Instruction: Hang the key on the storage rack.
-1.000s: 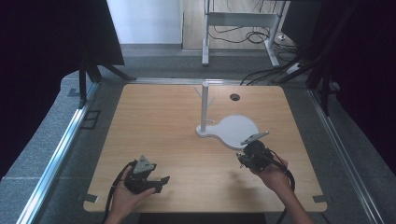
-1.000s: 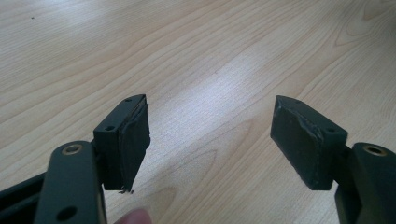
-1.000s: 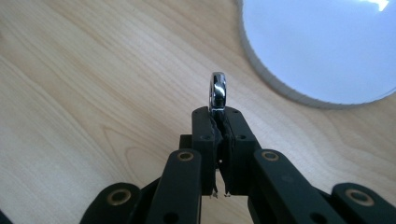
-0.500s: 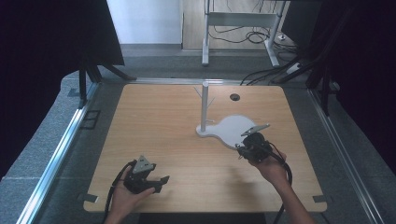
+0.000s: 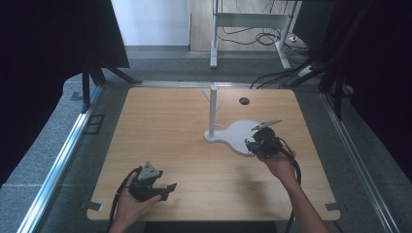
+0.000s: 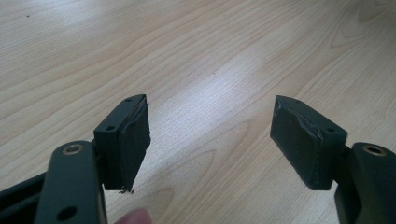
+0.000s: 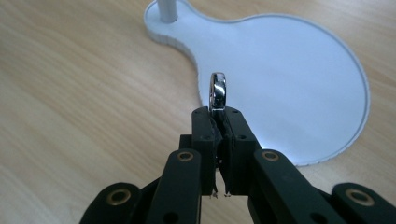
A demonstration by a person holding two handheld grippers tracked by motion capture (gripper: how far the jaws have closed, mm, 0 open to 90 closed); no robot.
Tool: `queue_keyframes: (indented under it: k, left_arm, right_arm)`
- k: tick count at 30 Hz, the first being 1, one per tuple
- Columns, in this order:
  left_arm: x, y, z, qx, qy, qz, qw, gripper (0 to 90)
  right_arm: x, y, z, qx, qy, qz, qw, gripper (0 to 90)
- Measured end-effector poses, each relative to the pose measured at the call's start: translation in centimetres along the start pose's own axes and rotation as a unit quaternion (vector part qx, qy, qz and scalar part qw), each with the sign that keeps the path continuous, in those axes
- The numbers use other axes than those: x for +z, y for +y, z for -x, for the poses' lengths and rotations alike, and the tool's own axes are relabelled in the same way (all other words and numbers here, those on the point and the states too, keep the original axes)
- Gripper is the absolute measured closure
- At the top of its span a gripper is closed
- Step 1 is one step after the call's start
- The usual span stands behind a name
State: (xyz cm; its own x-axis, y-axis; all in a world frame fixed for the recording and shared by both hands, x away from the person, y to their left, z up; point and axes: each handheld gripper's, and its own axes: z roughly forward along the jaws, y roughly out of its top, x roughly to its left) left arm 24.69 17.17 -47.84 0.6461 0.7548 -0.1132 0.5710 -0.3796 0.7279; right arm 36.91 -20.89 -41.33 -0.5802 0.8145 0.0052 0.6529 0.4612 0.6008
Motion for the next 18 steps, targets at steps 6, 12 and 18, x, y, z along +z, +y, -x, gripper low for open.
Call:
queue_keyframes:
  k: [6,12,18]
  left_arm:
    - [-0.1,0.0,-0.1,0.0,0.001,0.001,1.0,28.8]
    - [0.0,0.0,0.0,0.0,0.001,0.0,1.0,28.9]
    - [0.0,0.0,-0.1,0.0,0.001,0.0,1.0,28.9]
  right_arm:
    - [0.4,0.6,0.5,0.01,-0.002,0.016,0.9998,84.7]
    - [0.7,1.1,1.5,0.022,-0.005,0.033,0.9992,84.6]
    - [0.5,2.0,1.9,0.024,-0.018,0.049,0.9983,84.6]
